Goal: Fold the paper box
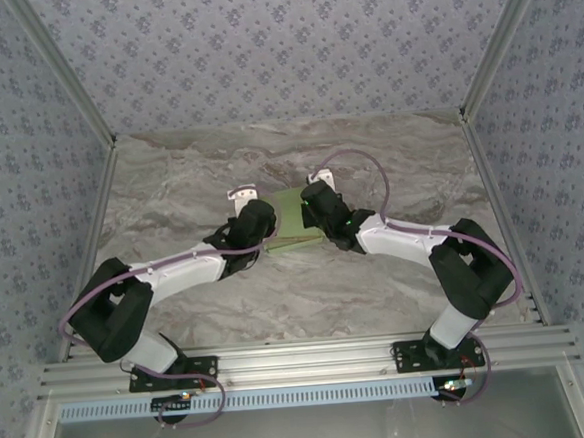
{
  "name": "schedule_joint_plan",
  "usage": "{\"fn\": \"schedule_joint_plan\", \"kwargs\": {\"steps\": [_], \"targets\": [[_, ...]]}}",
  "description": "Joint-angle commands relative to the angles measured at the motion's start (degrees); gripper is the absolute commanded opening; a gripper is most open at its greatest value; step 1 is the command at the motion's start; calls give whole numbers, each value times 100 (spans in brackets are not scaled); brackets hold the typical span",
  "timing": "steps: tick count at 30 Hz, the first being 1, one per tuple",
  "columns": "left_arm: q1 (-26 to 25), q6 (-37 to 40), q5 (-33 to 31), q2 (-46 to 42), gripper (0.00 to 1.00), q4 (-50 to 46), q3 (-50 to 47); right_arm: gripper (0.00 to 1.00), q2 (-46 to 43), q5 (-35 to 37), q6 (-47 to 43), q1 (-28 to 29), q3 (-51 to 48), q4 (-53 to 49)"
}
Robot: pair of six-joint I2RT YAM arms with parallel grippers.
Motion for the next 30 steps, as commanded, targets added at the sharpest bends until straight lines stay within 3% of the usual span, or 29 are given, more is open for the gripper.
{"fn": "schedule_joint_plan", "kwargs": {"steps": [1, 13, 30], "targets": [[-161, -363, -710, 109, 6, 311, -91, 0, 62, 440, 275, -2, -216, 127], [-757, -665, -1575, 529, 5, 581, -293, 0, -21, 462, 253, 40, -736, 577], [-1373, -941, -2215, 801, 8, 869, -919, 0, -193, 631, 476, 277, -1479, 1016]]}}
